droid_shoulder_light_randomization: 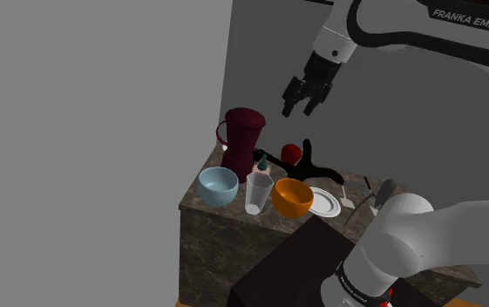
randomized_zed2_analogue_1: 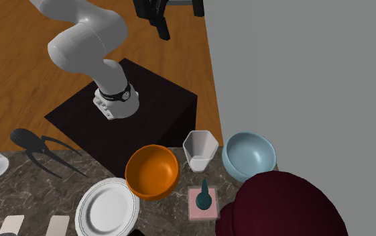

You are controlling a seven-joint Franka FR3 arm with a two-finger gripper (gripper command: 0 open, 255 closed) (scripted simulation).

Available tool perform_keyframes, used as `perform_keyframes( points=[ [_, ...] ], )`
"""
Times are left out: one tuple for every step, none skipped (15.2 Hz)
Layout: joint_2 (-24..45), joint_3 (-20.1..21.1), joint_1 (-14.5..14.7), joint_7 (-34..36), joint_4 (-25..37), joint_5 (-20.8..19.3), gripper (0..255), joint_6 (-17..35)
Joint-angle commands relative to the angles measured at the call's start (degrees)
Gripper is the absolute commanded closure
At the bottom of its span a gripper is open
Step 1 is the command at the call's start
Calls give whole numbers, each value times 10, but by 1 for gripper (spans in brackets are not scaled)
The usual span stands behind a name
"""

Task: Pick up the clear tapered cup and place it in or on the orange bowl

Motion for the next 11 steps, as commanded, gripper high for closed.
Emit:
perform_keyframes(
  points=[
    [0,0,0,0,0,0,0,0],
    [2,-3,-2,-1,-17,-1,0,17],
    [4,-7,-4,-2,-33,-2,0,35],
    [7,-10,-7,-4,-49,-3,0,52],
    [11,-13,-9,-5,-64,-3,0,70],
    [16,-17,-11,-6,-79,-4,0,88],
    [22,-20,-14,-7,-93,-5,0,106],
    [28,-23,-16,-9,-106,-5,0,125],
    [36,-27,-19,-10,-119,-6,0,143],
    [44,-30,-21,-12,-131,-7,0,162],
    [53,-34,-23,-13,-143,-7,0,182]
  ],
)
